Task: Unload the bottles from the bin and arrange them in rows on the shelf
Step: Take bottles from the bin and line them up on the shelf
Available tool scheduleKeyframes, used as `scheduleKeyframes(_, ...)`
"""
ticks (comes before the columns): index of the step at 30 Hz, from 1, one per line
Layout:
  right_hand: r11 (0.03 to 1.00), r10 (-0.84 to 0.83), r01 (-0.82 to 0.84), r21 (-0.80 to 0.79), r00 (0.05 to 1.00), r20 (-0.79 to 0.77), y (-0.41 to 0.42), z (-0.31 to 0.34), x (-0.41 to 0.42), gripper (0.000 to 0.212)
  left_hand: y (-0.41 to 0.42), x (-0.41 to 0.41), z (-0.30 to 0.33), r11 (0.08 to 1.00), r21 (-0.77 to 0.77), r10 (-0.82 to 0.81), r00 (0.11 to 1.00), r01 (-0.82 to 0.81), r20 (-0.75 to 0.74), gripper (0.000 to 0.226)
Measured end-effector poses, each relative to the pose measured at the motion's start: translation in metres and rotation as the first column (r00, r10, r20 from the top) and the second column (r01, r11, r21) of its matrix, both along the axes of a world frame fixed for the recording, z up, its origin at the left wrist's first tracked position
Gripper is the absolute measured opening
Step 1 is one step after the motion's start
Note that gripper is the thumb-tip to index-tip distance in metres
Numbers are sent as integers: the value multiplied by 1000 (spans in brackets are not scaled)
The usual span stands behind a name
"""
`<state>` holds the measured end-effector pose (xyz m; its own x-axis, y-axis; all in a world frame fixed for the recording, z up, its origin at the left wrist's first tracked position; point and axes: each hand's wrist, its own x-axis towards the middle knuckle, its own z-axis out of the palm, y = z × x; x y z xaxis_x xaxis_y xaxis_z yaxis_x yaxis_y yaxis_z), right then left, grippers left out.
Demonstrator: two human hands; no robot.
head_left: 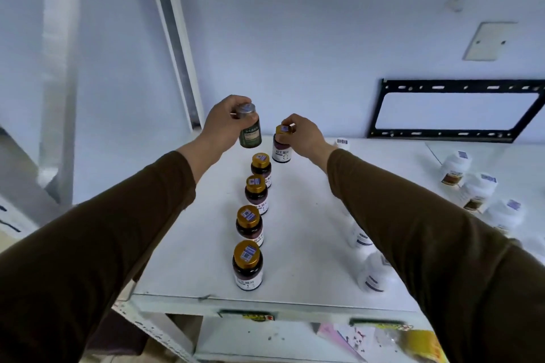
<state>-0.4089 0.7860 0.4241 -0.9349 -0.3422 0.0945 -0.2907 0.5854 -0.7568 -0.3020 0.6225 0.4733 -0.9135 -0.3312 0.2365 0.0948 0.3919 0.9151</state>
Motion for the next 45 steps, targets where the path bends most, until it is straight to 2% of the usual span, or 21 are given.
scheduleKeyframes(5, 999, 28, -29, 31, 999, 45, -26, -18, -15, 36, -17, -15, -14, 999, 6, 51, 998, -52, 37, 46)
scheduleKeyframes(16, 996, 58, -64, 67, 994, 88, -45, -38, -27, 37, -31, -29, -27, 998, -8, 57, 996, -56, 69, 40)
scheduleKeyframes(21, 994, 82, -89, 64, 990, 112, -47, -40, -28, 45, -30, -30, -23, 999, -23, 46, 997, -44, 59, 40)
scheduleKeyframes(25, 991, 124, -129, 21, 979, 164, -34, -34, -25, 60, -26, -29, -16, 1000, -17, 24, 999, -23, 48, 40)
scheduleKeyframes(34, 1000, -7, 4, -18, 992, -126, 34, 15, -4, 36, 8, -31, 11, 998, -15, -66, 998, 66, 2, 39)
scheduleKeyframes(45, 983, -122, 149, 106, 966, -226, 172, 56, 56, 32, 118, -40, 24, 942, 53, -331, 943, 333, -43, 31)
